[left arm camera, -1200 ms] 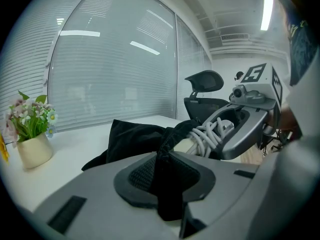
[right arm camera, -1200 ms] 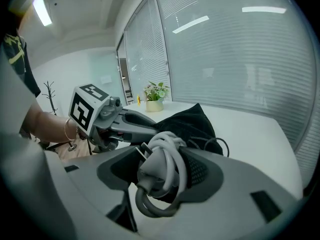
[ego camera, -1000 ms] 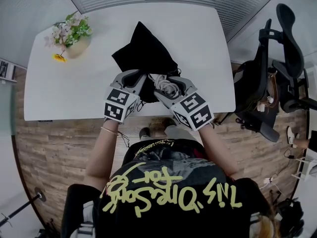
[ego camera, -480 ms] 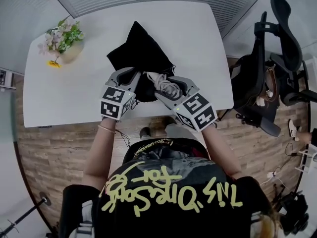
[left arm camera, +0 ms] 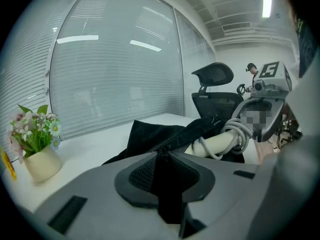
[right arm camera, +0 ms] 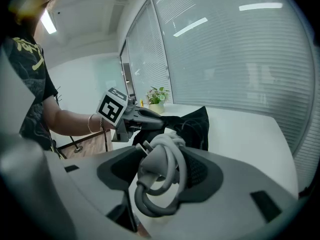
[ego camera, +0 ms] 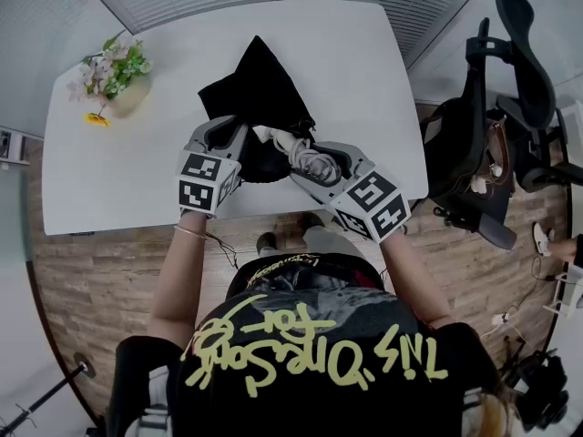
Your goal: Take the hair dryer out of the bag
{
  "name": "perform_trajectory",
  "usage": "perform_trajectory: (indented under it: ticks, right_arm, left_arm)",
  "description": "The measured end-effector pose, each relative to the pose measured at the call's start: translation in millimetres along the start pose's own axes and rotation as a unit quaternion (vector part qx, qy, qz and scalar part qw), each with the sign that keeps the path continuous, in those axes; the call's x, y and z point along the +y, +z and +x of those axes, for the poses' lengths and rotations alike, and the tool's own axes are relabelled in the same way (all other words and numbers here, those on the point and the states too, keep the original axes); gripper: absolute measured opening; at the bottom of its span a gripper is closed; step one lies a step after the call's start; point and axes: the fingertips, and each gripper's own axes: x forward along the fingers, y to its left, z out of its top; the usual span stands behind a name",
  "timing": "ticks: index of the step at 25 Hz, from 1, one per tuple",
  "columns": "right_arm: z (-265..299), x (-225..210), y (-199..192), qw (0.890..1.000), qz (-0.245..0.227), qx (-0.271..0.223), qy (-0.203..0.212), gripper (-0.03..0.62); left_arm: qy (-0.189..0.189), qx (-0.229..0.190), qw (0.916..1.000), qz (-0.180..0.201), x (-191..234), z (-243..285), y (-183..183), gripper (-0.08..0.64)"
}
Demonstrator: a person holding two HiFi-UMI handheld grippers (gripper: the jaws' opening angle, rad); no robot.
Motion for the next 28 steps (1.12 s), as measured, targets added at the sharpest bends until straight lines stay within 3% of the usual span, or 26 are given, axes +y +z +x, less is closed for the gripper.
perform_trajectory:
  ticks: [17, 28]
  right_arm:
    - [-20, 1, -4, 0.999, -0.020, -0.018, 0.030, 0.241]
    - [-16, -6, -56, 0.996, -0.063, 0.039, 0.044, 0.249]
  left_arm:
    - [0.012, 0.007, 0.9997, 0.019, 4, 14, 1, 0.049]
    - [0.024, 0.000, 0.9986, 0.046, -16, 15, 11, 0.025]
